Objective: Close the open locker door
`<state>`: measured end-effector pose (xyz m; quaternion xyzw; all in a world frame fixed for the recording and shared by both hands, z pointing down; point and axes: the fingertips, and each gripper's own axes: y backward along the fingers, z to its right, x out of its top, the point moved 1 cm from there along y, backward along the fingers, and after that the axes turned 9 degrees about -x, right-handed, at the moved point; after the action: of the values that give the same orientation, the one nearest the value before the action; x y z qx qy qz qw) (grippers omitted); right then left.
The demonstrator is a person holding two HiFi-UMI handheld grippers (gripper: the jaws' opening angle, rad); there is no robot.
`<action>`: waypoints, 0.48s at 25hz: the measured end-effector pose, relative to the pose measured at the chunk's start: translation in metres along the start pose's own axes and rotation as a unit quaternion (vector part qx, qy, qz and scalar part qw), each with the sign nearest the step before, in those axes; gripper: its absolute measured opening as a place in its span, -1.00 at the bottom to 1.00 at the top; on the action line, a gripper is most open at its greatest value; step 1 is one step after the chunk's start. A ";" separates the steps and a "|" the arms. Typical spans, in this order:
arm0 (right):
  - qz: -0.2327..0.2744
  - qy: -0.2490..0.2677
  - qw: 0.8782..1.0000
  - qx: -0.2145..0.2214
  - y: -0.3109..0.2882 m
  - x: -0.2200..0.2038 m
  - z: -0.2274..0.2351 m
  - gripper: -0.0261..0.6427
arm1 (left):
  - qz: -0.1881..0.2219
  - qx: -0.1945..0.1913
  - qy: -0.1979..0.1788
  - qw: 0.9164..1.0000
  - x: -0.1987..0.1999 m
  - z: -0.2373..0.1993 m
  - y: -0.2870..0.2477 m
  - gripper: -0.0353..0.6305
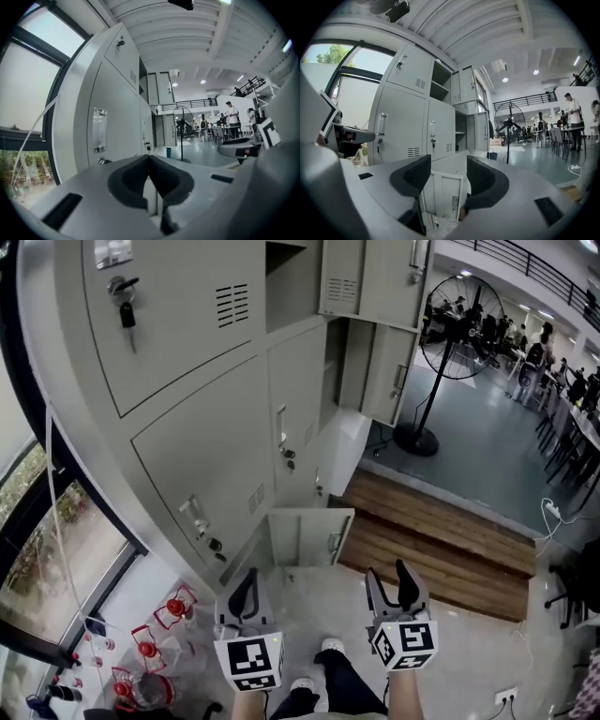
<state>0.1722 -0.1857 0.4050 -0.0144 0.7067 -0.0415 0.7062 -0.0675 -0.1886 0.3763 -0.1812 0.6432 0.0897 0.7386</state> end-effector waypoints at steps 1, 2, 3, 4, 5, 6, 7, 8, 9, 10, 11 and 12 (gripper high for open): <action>-0.002 0.001 1.000 0.004 -0.006 -0.002 0.001 -0.22 | -0.002 0.002 0.001 1.000 -0.001 -0.001 -0.005 -0.89; -0.004 0.003 1.000 0.008 -0.013 -0.004 0.003 -0.22 | -0.004 0.004 0.001 1.000 -0.002 -0.001 -0.011 -0.89; -0.005 0.005 1.000 0.013 -0.021 -0.005 0.004 -0.22 | -0.005 0.007 0.001 1.000 -0.002 -0.001 -0.017 -0.89; -0.006 0.007 1.000 0.019 -0.029 -0.006 0.006 -0.22 | -0.006 0.011 0.001 1.000 -0.002 -0.002 -0.024 -0.89; -0.008 0.009 1.000 0.026 -0.039 -0.008 0.008 -0.22 | -0.007 0.016 0.002 1.000 -0.003 -0.003 -0.031 -0.89; -0.009 0.012 0.999 0.034 -0.049 -0.009 0.009 -0.22 | -0.010 0.022 0.003 1.000 -0.003 -0.005 -0.038 -0.89; -0.010 0.016 0.999 0.041 -0.059 -0.009 0.011 -0.22 | -0.013 0.027 0.004 1.000 -0.004 -0.006 -0.047 -0.89; -0.010 0.022 0.999 0.049 -0.069 -0.009 0.013 -0.22 | -0.016 0.031 0.005 0.999 -0.005 -0.007 -0.056 -0.89; -0.009 0.027 0.998 0.057 -0.080 -0.009 0.016 -0.22 | -0.018 0.034 0.005 0.999 -0.005 -0.006 -0.066 -0.89; -0.009 0.031 0.997 0.066 -0.090 -0.010 0.018 -0.22 | -0.019 0.038 0.005 0.999 -0.004 -0.006 -0.075 -0.89; -0.011 0.034 0.997 0.075 -0.101 -0.011 0.020 -0.22 | -0.020 0.042 0.005 0.999 -0.004 -0.006 -0.084 -0.89; -0.013 0.035 0.996 0.085 -0.111 -0.013 0.022 -0.22 | -0.021 0.046 0.005 0.999 -0.005 -0.006 -0.093 -0.89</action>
<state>0.1900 -0.2963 0.4266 0.0382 0.7247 -0.1107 0.6791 -0.0400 -0.2754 0.3946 -0.1609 0.6462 0.0431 0.7447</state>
